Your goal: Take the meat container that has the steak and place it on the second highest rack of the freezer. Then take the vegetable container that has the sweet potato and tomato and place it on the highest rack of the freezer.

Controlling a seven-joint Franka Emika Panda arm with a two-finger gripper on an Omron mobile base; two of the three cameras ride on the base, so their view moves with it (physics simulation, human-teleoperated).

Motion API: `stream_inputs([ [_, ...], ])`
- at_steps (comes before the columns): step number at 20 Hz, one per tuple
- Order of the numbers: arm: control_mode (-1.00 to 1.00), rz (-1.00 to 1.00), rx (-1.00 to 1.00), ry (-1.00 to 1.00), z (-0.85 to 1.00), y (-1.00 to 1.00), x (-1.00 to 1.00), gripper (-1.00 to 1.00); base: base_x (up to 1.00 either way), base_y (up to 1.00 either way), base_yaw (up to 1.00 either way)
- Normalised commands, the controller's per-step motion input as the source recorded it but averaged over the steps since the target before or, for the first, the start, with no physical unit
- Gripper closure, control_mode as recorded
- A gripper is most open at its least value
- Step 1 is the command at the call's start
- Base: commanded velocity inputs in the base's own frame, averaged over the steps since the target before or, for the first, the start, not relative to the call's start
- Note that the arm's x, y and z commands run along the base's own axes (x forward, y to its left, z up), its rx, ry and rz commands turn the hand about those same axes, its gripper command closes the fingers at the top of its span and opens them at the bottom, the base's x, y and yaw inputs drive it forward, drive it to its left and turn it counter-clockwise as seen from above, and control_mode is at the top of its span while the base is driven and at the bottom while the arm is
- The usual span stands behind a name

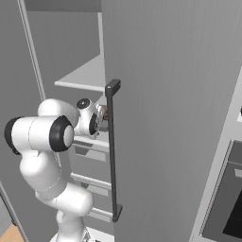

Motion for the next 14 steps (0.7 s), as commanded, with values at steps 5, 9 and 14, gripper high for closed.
stream_inputs([
  [5, -1.0, 0.0, 0.0, -0.08, 0.24, -0.04, -0.07, -1.0, 0.0, 0.0, 0.0],
  [9, -1.0, -0.05, 0.0, -0.06, 0.39, 0.0, -0.05, -1.0, 0.0, 0.0, 0.0],
  [14, -1.0, -0.02, 0.0, 0.01, 0.43, 0.0, -0.14, -1.0, 0.0, 0.0, 0.0],
])
